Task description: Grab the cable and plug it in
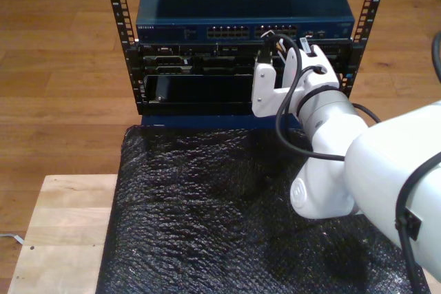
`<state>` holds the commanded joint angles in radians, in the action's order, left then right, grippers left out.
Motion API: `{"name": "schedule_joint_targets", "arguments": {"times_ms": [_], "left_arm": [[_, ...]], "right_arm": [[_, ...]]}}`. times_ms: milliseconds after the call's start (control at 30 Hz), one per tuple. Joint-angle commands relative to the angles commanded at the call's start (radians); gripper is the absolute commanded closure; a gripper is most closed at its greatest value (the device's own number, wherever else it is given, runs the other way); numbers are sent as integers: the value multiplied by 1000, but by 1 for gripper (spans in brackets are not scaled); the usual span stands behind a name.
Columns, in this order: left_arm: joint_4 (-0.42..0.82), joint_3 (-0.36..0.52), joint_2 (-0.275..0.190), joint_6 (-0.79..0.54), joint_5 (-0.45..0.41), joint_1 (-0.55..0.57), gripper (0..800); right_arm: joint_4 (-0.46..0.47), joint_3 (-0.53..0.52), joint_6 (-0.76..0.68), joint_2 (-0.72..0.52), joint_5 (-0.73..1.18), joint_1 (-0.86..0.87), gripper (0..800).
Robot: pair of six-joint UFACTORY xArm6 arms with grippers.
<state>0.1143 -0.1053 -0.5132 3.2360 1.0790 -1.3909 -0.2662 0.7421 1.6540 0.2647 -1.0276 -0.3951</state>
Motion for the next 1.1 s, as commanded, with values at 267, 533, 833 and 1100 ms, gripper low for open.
{"name": "schedule_joint_targets", "arguments": {"times_ms": [267,533,833,1100], "left_arm": [[0,0,0,0,0,0,0],[0,0,0,0,0,0,0],[0,0,0,0,0,0,0],[0,0,0,0,0,0,0]], "right_arm": [[0,38,6,101,-161,-2,800],[-6,31,9,127,-238,-3,800],[-132,94,44,216,-296,-20,800],[-241,226,110,325,-368,-40,800]]}}
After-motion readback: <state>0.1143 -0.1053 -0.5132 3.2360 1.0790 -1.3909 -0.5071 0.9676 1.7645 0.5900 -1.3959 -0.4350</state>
